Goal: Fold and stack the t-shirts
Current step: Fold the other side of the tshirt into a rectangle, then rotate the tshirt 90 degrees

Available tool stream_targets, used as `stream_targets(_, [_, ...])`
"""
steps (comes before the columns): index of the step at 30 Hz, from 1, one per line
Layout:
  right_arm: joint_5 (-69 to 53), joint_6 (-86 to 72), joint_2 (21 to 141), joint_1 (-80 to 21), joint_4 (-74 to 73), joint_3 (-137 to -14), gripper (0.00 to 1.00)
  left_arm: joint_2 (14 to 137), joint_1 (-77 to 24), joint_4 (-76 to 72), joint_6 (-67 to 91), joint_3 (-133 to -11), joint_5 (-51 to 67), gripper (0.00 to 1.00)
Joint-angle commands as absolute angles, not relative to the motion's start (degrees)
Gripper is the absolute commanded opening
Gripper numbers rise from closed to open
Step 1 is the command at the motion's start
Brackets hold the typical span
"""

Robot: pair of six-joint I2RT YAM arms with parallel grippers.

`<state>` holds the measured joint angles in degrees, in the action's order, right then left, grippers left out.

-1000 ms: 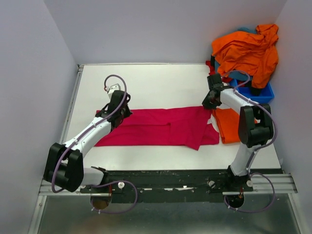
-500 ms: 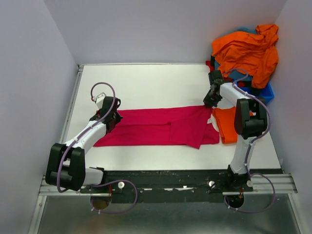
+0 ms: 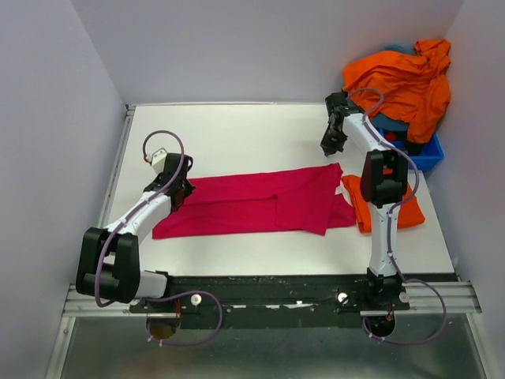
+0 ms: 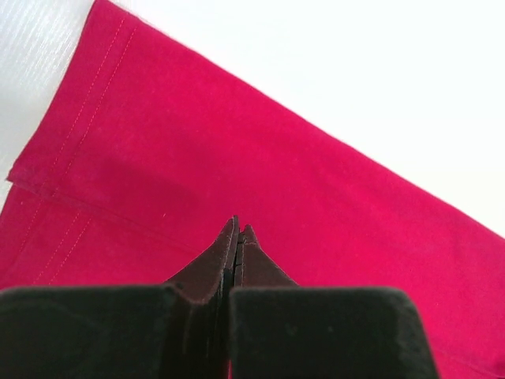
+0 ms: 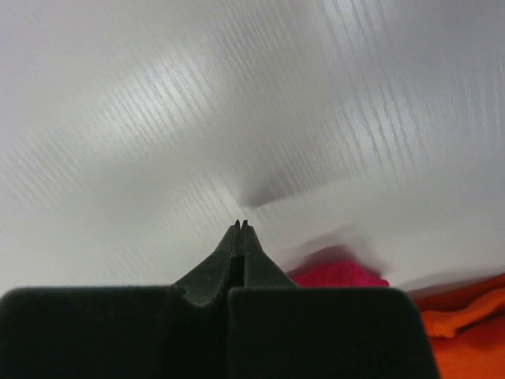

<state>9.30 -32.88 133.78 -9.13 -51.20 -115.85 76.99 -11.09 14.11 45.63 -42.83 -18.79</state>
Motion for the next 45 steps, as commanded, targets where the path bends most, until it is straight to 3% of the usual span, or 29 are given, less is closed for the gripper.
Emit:
stream_targets(1, [11.15, -31.73, 133.61, -9.32, -55.56, -120.86, 0.02, 78.13, -10.63, 14.07, 43.34, -45.96, -17.59, 0.00])
stream_targets(9, [1.68, -31.63, 103.32, -9.32, -31.67, -83.20, 0.32, 80.41, -15.54, 7.65, 39.12, -47.80, -9.94, 0.00])
stream_targets(12, [0.35, -34.88, 92.23, -9.32, -25.24, -67.64, 0.36, 83.92, -19.67, 6.85, 35.69, -52.10, -5.64, 0.02])
stream_targets(15, [0.53, -38.05, 82.47, -9.32, -24.08, -56.90, 0.39, 88.75, -23.63, 5.72, 31.83, -58.51, -0.11, 0.14])
stream_targets(17, [0.35, -39.72, 76.76, -9.23, -24.52, -51.18, 0.46, 92.62, -25.39, 4.40, 30.07, -63.00, 5.34, 0.22])
stream_targets(22, [-2.37, -44.99, 62.69, -9.32, -26.45, -38.00, 0.47, 105.78, -29.35, 4.83, 25.41, -76.70, 17.99, 0.48])
stream_targets(24, [-2.20, -46.93, 55.50, -9.23, -26.81, -33.42, 0.47, 111.77, -30.40, 7.54, 22.42, -85.47, 21.95, 0.51])
stream_targets(30, [-2.81, -48.34, 39.48, -9.23, -27.51, -26.02, 0.47, 130.49, -32.87, 23.69, 12.50, -111.40, 29.88, 0.54])
stream_targets(36, [-5.97, -47.38, 37.88, -9.23, -28.48, -26.01, 0.47, 142.98, -34.28, 35.23, 5.63, -131.11, 31.54, 0.55])
stream_targets(45, [-8.43, -46.58, 39.64, -9.23, -28.48, -27.51, 0.47, 150.55, -35.33, 35.86, 8.61, -136.67, 38.68, 0.60])
